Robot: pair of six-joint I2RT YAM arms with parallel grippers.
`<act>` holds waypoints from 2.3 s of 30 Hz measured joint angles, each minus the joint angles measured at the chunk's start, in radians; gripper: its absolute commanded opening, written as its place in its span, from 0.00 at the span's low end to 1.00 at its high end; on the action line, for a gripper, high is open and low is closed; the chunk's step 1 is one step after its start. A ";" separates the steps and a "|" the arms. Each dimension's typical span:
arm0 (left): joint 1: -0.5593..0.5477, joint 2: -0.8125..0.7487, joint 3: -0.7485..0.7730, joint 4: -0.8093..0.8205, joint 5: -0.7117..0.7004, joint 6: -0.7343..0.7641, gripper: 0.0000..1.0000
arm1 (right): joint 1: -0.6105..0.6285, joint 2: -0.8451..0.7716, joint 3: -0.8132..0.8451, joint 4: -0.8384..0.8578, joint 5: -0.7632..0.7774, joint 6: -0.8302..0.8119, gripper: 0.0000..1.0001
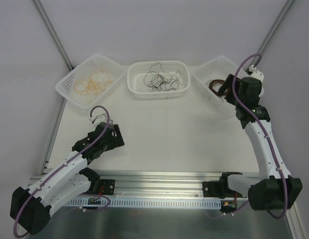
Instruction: Untangle the cables
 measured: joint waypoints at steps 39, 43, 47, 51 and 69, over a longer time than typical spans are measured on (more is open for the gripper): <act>0.407 0.820 0.348 0.323 0.119 -0.013 0.00 | 0.610 -0.280 -0.470 0.006 -0.135 0.066 1.00; 0.299 0.822 0.360 0.344 0.185 0.043 0.00 | 0.627 -0.280 -0.470 0.010 -0.135 0.061 0.99; 0.128 0.819 0.384 0.370 0.263 0.115 0.00 | 0.630 -0.280 -0.471 0.042 -0.151 0.046 0.99; -0.003 0.792 0.390 0.383 0.360 0.183 0.00 | 0.630 -0.278 -0.478 0.080 -0.193 0.031 0.99; -0.235 0.646 0.392 0.388 0.566 0.378 0.00 | 0.637 -0.158 -0.549 0.371 -0.435 -0.018 0.72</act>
